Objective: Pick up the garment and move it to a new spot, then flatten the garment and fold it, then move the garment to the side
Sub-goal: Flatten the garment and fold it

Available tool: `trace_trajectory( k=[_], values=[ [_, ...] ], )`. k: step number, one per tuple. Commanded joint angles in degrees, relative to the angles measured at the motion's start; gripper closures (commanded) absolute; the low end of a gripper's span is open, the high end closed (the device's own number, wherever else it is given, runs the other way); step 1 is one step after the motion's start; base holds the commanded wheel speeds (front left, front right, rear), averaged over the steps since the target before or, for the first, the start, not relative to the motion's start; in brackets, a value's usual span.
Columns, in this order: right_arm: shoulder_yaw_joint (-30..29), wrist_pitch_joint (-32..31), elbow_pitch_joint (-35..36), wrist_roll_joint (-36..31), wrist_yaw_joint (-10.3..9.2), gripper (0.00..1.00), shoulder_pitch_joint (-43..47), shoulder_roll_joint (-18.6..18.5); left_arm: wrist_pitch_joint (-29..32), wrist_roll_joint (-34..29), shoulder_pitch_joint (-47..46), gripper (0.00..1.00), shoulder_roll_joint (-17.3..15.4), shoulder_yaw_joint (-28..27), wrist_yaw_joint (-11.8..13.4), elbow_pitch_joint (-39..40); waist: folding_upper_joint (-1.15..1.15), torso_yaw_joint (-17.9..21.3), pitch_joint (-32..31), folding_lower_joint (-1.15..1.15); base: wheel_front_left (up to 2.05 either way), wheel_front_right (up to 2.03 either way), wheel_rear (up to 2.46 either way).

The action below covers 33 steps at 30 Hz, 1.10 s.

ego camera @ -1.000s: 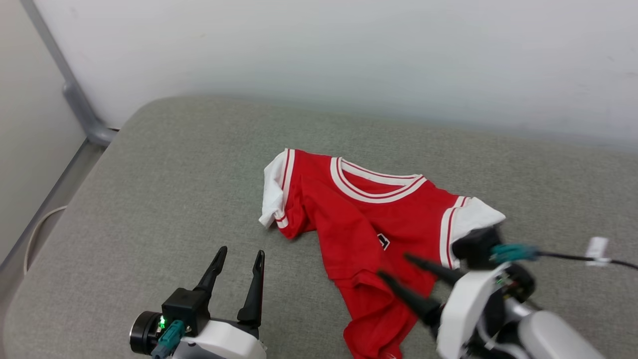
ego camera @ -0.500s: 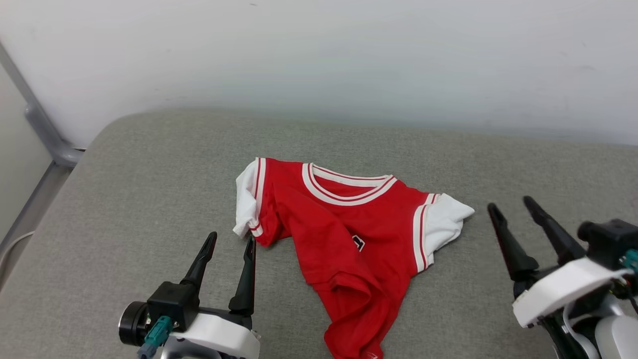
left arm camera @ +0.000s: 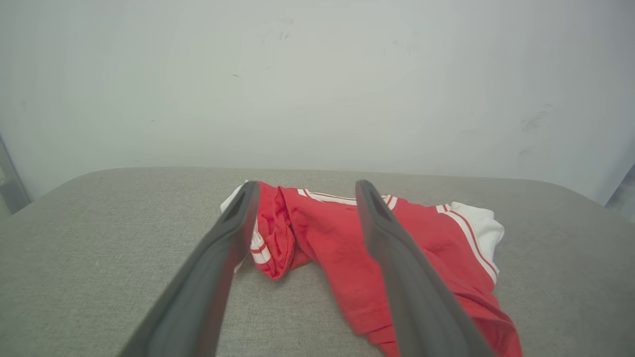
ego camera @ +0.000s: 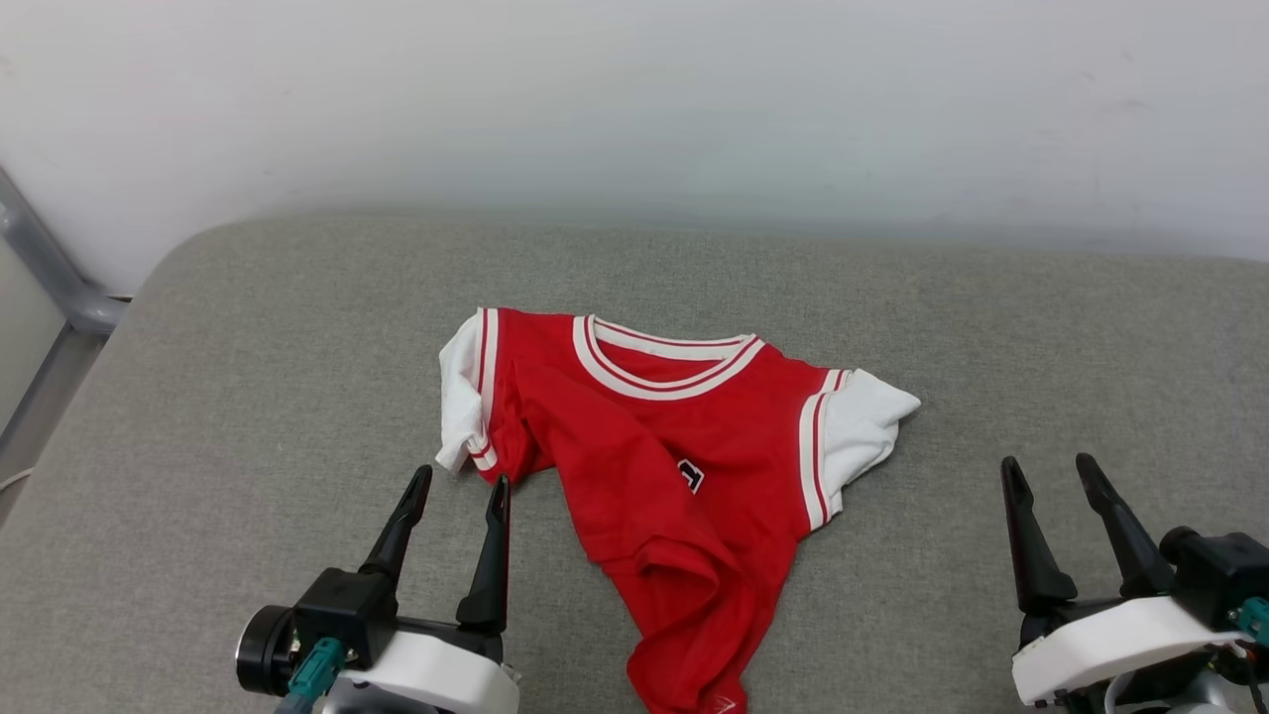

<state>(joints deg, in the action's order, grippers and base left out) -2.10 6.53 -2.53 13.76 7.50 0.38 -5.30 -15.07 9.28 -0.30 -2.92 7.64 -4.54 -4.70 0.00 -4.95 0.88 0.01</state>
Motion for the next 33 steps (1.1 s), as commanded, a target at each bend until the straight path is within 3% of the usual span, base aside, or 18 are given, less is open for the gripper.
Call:
trace_trajectory(
  k=[1,4,7,16,20,25,33],
  values=[
    [-0.5,-0.3,-0.4,-0.6,-0.03,0.0,0.1,0.5,-0.2,-0.7,0.3,0.0,0.1,0.0,-0.1,0.0,0.0,0.0,0.4,-0.01,0.0,0.0,0.0],
    [-0.8,-2.0,-0.8,-1.2,-0.03,0.0,-0.9,0.1,-0.2,-0.8,-0.2,0.0,0.1,0.2,-0.2,0.0,0.0,-0.2,0.9,-0.01,0.0,0.0,0.0],
    [-0.6,-8.5,-1.6,-2.5,-0.02,0.0,-3.6,-1.7,-0.2,-0.8,-1.1,0.0,0.1,0.4,-0.3,0.0,0.0,-0.7,2.3,-0.01,0.0,0.0,0.0],
    [2.4,-44.3,-3.7,5.8,-0.03,0.0,-19.0,-8.3,-0.2,1.1,-4.6,0.0,0.1,1.7,-0.1,1.0,0.0,-4.3,9.3,-0.01,0.0,0.0,0.0],
    [3.0,-56.2,-6.4,9.4,-0.03,0.0,-24.9,-9.6,-0.2,1.5,-5.9,0.0,0.1,2.6,0.1,1.0,0.0,-6.6,11.8,-0.01,0.0,0.0,0.0],
    [2.4,-62.0,-11.3,7.6,-0.03,0.0,-29.9,-10.1,-0.2,2.0,-7.5,0.0,0.1,3.7,0.6,0.8,0.0,-9.3,14.4,-0.01,0.0,0.0,0.0],
    [1.6,-61.0,-17.8,4.2,-0.03,0.0,-33.6,-8.2,-0.2,3.0,-9.2,0.0,0.1,5.0,1.3,1.1,0.0,-12.7,17.4,-0.01,0.0,0.0,0.0]
  ],
)
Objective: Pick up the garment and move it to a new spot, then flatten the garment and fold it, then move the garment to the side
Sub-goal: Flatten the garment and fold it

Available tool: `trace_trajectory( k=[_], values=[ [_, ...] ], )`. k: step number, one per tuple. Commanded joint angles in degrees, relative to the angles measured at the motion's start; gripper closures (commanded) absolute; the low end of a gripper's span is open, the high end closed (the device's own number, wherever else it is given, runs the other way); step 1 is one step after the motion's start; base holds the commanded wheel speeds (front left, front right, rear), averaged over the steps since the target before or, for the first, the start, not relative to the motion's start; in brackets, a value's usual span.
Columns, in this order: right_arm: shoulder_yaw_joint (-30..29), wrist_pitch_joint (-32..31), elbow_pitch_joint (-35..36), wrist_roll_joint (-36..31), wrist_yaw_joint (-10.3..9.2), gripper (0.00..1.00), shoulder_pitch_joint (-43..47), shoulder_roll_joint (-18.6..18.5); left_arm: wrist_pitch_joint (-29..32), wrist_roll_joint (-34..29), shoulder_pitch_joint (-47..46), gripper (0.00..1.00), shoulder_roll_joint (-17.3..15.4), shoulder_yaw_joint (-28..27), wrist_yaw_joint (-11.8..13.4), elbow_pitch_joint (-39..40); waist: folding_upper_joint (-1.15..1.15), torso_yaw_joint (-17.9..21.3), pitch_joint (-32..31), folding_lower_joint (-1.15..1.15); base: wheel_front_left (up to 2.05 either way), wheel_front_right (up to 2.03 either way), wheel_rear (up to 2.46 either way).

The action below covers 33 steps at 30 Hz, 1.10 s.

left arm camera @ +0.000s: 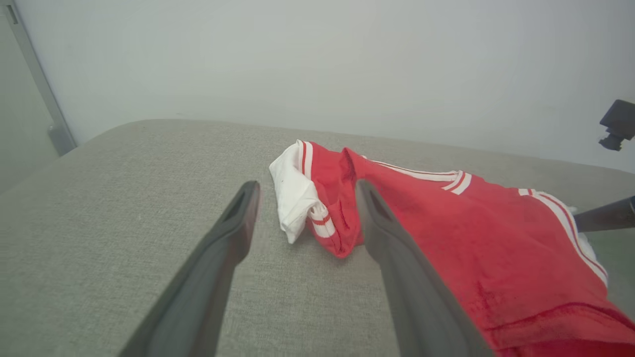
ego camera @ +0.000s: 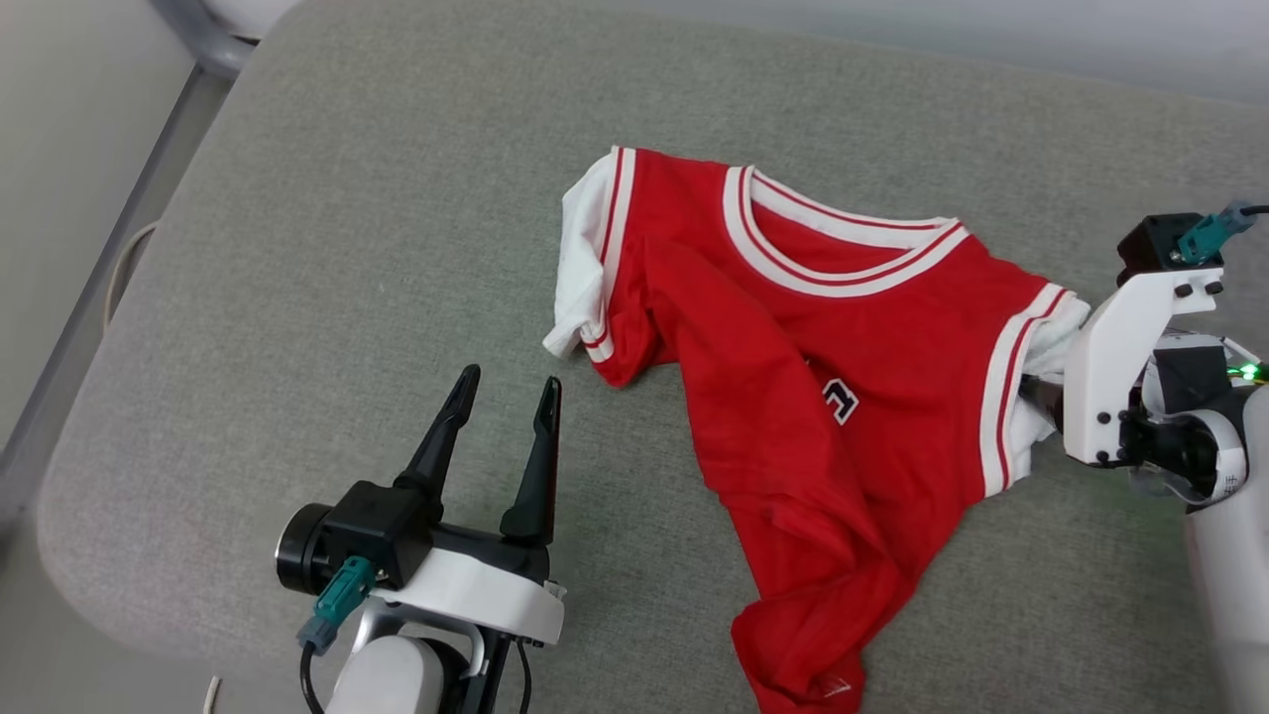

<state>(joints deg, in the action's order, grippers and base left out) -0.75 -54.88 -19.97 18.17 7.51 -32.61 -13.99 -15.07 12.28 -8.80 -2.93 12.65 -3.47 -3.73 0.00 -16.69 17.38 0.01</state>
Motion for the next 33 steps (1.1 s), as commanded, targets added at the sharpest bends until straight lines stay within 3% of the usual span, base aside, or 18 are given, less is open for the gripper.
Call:
trace_trajectory(
  k=[1,3,4,5,6,15,22,28,33],
  values=[
    [0.7,0.7,-1.1,-0.5,-0.04,0.0,-0.7,0.7,-0.2,0.2,-0.8,0.0,0.1,0.1,0.3,0.1,0.0,-1.1,1.1,-0.01,0.0,0.0,0.0],
    [1.9,1.5,-2.5,-1.0,-0.03,0.0,-0.4,0.9,-0.2,0.3,-0.8,0.0,0.1,0.1,0.4,0.1,0.0,-1.3,1.3,-0.01,0.0,0.0,0.0],
    [2.5,1.9,-3.0,-1.2,-0.03,0.27,-0.3,1.0,-0.2,0.2,-0.7,0.0,0.1,0.1,0.5,0.0,0.0,-1.4,1.3,-0.01,0.0,0.0,0.0],
    [3.2,2.5,-3.4,-1.5,-0.03,0.69,-0.1,0.8,-0.2,0.1,-0.6,0.0,0.1,0.0,0.5,-0.2,0.0,-1.4,1.1,-0.01,0.0,0.0,0.0],
    [3.8,3.1,-3.6,-1.4,-0.03,1.0,0.1,0.4,-0.2,0.0,-0.4,0.0,0.1,-0.1,0.5,-0.4,0.0,-1.3,0.9,-0.01,0.0,0.0,0.0],
    [6.9,6.7,-1.5,0.3,-0.06,1.0,1.3,-6.2,-0.2,-0.7,1.3,0.0,0.1,-0.5,-0.1,-1.2,0.0,2.0,-3.2,-0.01,0.0,0.0,0.0],
    [10.3,4.8,1.7,2.5,-0.06,1.0,4.1,-17.5,-0.2,-1.2,1.9,0.0,0.1,-0.6,-0.3,-1.1,0.0,3.7,-4.9,-0.01,0.0,0.0,0.0],
    [12.3,5.8,-0.3,0.9,-0.06,1.0,5.8,-28.5,-0.2,-1.5,1.5,0.0,0.1,-0.8,-0.6,-0.7,0.0,3.7,-3.3,-0.01,0.0,0.0,0.0],
    [10.3,11.0,-5.6,-0.7,-0.06,1.0,3.8,-29.4,-0.2,-1.1,0.1,0.0,0.1,-0.8,-0.9,-0.7,0.0,3.3,-1.3,-0.01,0.0,0.0,0.0]
  ],
)
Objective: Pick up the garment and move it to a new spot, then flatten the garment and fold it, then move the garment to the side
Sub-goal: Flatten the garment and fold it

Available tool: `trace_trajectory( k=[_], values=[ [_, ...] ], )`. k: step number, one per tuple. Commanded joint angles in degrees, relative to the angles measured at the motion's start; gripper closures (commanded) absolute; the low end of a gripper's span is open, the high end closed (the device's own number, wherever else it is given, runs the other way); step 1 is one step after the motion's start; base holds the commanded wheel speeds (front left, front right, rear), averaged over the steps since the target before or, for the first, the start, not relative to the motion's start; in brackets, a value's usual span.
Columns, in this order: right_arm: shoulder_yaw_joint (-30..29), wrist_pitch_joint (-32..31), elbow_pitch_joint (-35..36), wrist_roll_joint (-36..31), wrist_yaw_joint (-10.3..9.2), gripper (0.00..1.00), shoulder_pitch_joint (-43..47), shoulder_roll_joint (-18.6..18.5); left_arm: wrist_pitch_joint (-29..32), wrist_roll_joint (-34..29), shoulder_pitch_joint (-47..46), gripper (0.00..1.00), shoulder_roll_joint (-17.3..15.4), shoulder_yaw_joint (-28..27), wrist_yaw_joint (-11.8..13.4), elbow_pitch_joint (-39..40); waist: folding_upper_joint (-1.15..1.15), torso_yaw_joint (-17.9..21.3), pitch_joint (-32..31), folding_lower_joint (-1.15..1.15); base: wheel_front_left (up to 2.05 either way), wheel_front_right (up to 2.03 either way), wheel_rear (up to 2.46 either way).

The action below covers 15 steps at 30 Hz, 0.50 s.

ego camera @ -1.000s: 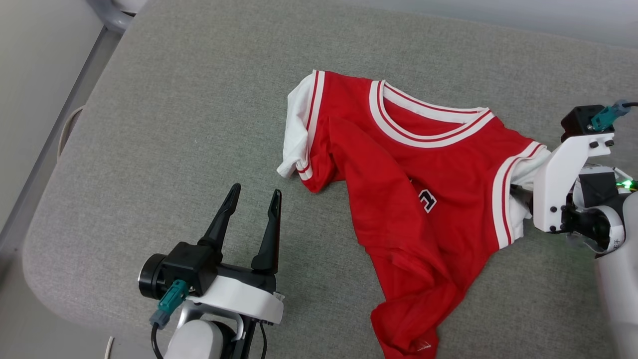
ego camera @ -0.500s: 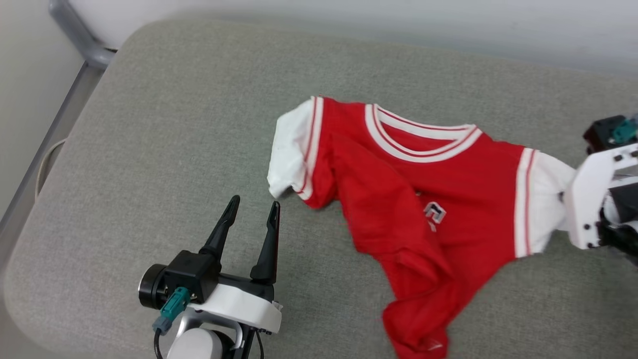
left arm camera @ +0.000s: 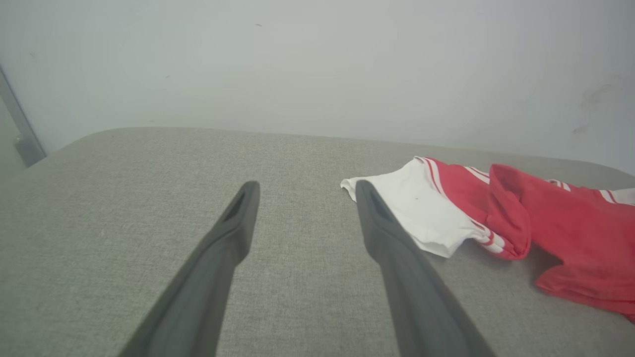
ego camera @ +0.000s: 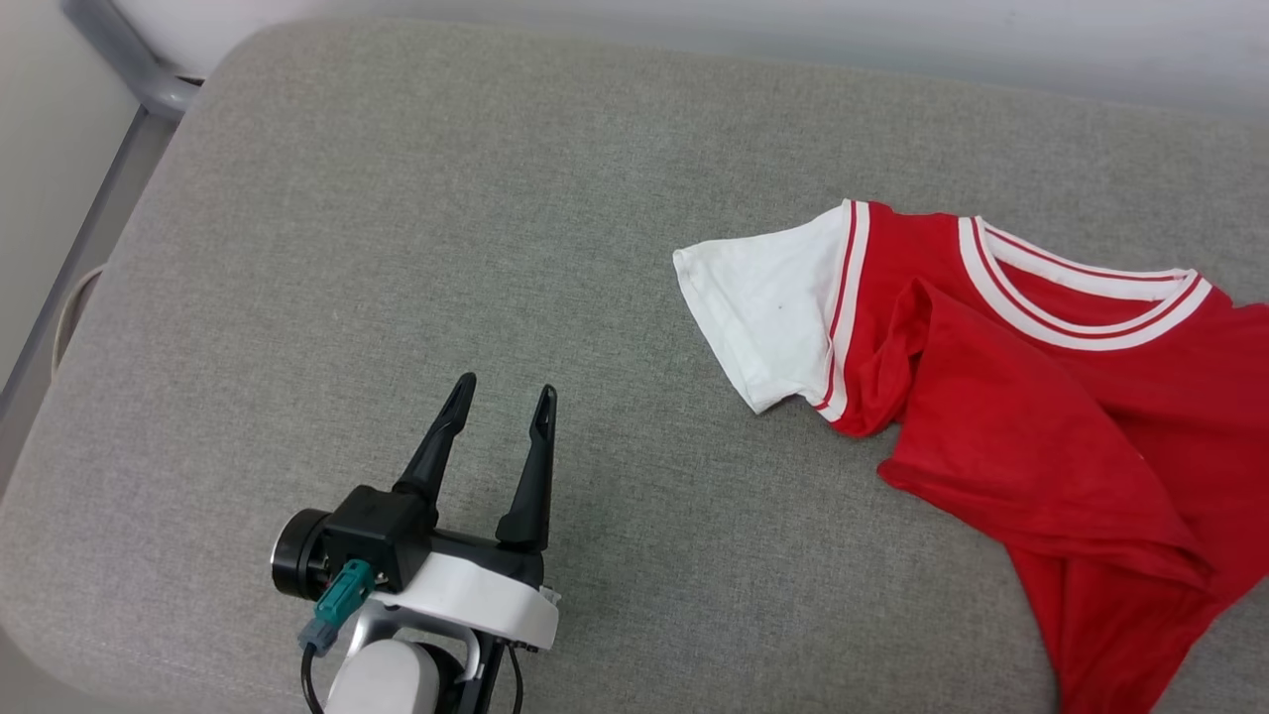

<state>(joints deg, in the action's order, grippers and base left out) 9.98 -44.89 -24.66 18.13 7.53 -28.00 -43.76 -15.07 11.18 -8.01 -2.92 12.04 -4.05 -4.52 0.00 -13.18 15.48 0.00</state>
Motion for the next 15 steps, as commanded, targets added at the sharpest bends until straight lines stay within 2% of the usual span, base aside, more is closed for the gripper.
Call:
trace_trajectory(
  k=[1,2,3,9,11,15],
  values=[
    [-0.7,2.4,-1.8,-1.4,-0.09,0.95,-1.3,0.5,-0.2,0.1,-0.8,0.0,0.1,-0.2,-0.3,0.0,0.0,-0.3,0.9,0.0,0.0,0.0,0.0],
    [-0.8,3.7,-2.6,-2.0,-0.08,0.09,-1.8,0.9,-0.2,0.1,-1.0,0.0,0.1,-0.2,-0.3,-0.1,0.0,-0.3,1.0,0.0,0.0,0.0,0.0],
    [-0.9,4.7,-3.5,-2.1,-0.09,0.0,-2.1,1.4,-0.2,0.1,-1.1,0.0,0.1,-0.3,-0.2,-0.2,0.0,-0.2,1.0,0.0,0.0,0.0,0.0],
    [-3.0,13.0,-6.1,-2.1,-0.08,0.0,-5.1,6.0,-0.2,-0.4,-1.1,0.0,0.1,-1.2,-0.3,-0.8,0.0,1.2,-1.4,0.0,0.0,0.0,0.0],
    [-3.1,14.2,-6.1,-1.8,-0.08,0.0,-5.2,6.9,-0.2,-0.4,-0.9,0.0,0.1,-1.3,-0.3,-0.8,0.0,1.6,-2.0,0.0,0.0,0.0,0.0],
    [-4.3,21.9,-3.5,-0.8,-0.08,0.0,-5.7,10.9,-0.2,-0.8,0.5,0.0,0.1,-2.2,-0.3,-0.8,0.0,4.0,-5.5,0.0,0.0,0.0,0.0]
  ],
)
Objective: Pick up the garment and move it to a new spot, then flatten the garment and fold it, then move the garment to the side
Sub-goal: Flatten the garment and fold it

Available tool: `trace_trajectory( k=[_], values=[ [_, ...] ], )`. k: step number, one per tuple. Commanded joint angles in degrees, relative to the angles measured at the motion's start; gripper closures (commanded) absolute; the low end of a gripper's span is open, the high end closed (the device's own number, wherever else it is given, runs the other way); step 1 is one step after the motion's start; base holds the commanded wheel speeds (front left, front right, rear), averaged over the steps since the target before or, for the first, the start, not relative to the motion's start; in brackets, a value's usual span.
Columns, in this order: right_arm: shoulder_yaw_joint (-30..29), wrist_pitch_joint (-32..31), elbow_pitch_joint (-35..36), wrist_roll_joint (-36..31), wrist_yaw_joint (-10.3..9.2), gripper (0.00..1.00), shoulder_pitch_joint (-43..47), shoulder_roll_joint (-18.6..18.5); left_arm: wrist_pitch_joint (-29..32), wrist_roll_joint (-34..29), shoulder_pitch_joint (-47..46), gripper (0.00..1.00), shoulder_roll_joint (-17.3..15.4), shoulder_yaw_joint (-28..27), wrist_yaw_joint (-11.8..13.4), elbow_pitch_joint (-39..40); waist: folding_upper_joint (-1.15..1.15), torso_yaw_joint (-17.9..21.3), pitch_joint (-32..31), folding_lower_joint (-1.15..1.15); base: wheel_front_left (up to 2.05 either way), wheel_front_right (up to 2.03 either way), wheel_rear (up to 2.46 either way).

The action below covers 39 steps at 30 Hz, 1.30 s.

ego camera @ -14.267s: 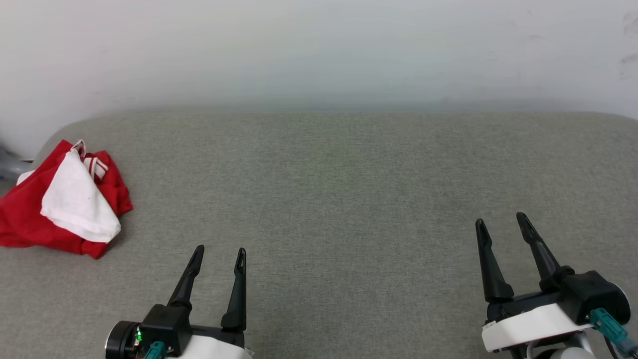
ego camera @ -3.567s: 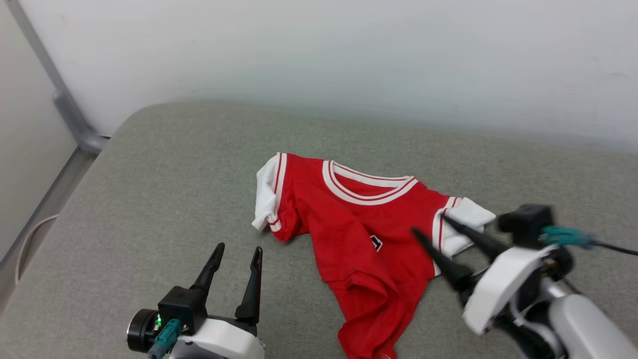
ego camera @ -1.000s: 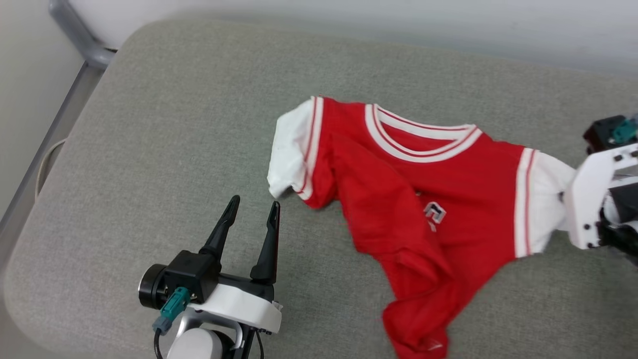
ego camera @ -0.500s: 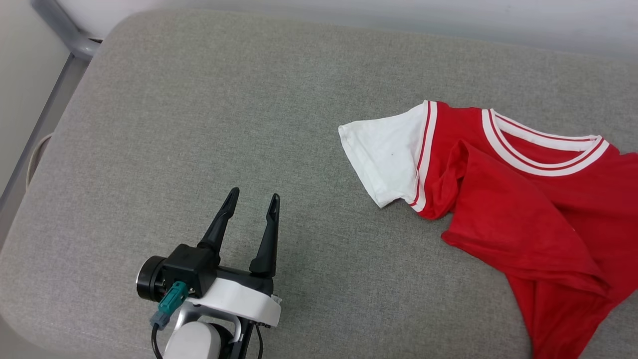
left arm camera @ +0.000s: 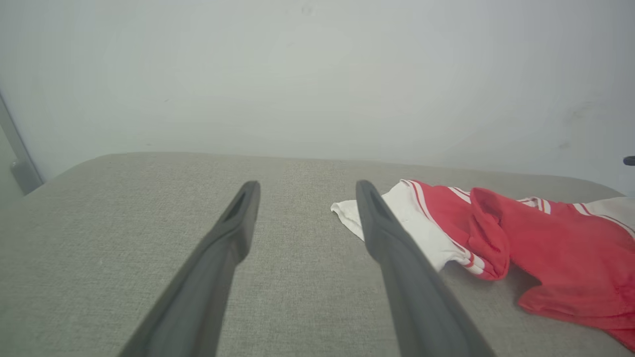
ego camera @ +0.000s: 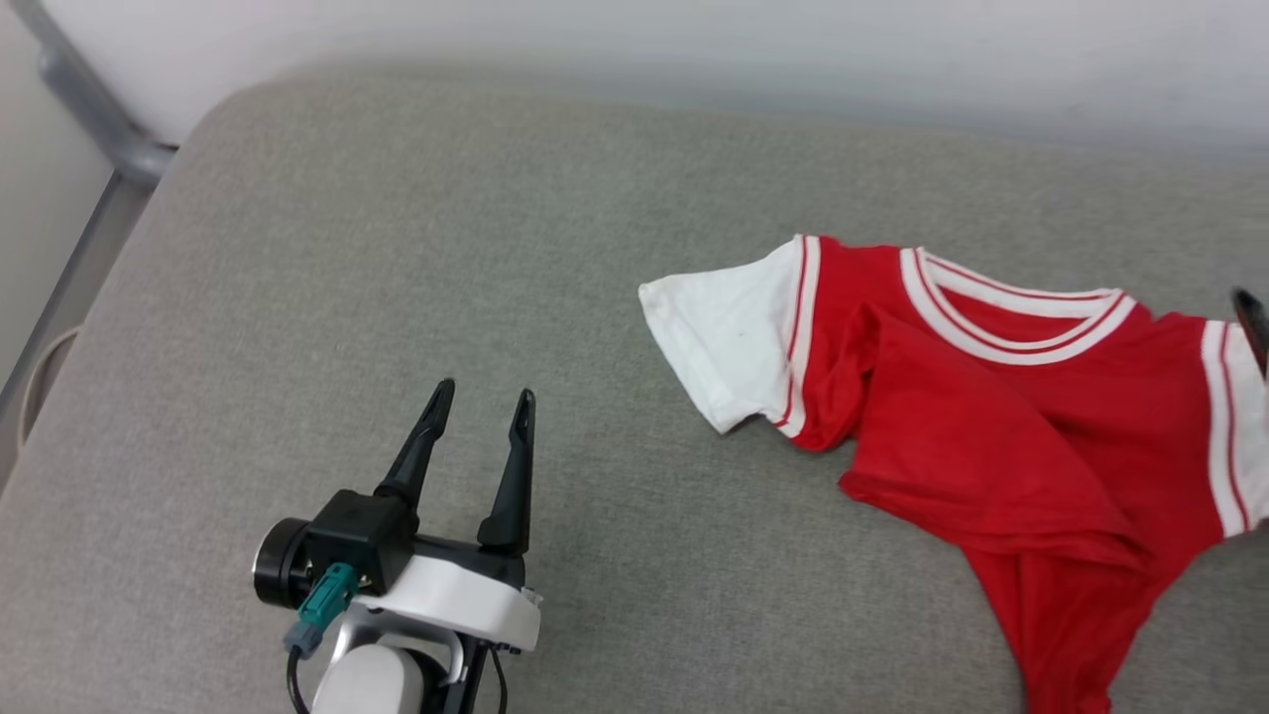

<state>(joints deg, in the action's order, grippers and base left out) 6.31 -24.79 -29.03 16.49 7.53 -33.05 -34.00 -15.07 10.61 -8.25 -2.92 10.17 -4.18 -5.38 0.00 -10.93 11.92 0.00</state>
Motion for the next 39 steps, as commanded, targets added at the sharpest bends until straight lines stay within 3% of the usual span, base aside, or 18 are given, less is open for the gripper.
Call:
trace_trajectory(
  k=[1,5,10,21,26,31,34,39],
  values=[
    [-1.0,3.7,1.8,1.2,-0.08,0.0,-0.3,2.2,-0.2,-0.2,0.9,0.0,0.1,-0.6,-0.2,0.1,0.0,2.2,-2.6,0.0,0.0,0.0,0.0],
    [-2.7,9.4,4.9,1.9,-0.08,0.0,1.8,4.9,-0.2,-0.2,1.5,0.0,0.1,-1.1,-0.4,0.1,0.0,3.6,-4.4,0.0,0.0,0.0,0.0],
    [-8.1,19.7,13.1,2.3,-0.08,0.0,8.8,12.6,-0.2,-0.1,3.1,0.0,0.1,-2.1,-0.3,0.7,0.0,5.9,-7.0,0.0,0.0,0.0,0.0],
    [-14.5,28.8,26.0,-0.9,-0.07,0.0,24.6,26.5,-0.2,0.1,4.9,0.0,0.1,-2.2,-0.9,1.1,0.0,7.9,-8.0,0.0,0.0,0.0,0.0],
    [-14.9,30.2,28.1,-0.7,-0.07,0.0,27.3,29.3,-0.2,-0.8,4.1,0.0,0.1,-3.4,-1.3,1.3,0.0,9.4,-6.9,0.0,0.0,0.0,0.0],
    [-14.4,29.7,29.7,-0.6,-0.07,0.0,25.8,29.6,0.0,-1.8,0.7,0.0,-1.7,-4.6,-1.8,-0.8,0.0,11.7,-4.8,0.0,0.0,0.0,0.0],
    [-15.1,29.5,30.4,-1.2,-0.07,0.0,25.4,29.8,4.8,-1.5,-5.8,0.0,-4.2,-3.2,-2.5,-2.4,0.0,12.7,-2.7,0.0,0.0,0.0,0.0],
    [-15.4,29.9,31.1,-1.3,-0.06,0.0,24.3,30.2,22.8,2.0,-18.0,0.0,-10.0,1.9,-3.2,-6.5,0.0,14.9,0.7,0.0,0.0,0.0,0.0]
  ],
)
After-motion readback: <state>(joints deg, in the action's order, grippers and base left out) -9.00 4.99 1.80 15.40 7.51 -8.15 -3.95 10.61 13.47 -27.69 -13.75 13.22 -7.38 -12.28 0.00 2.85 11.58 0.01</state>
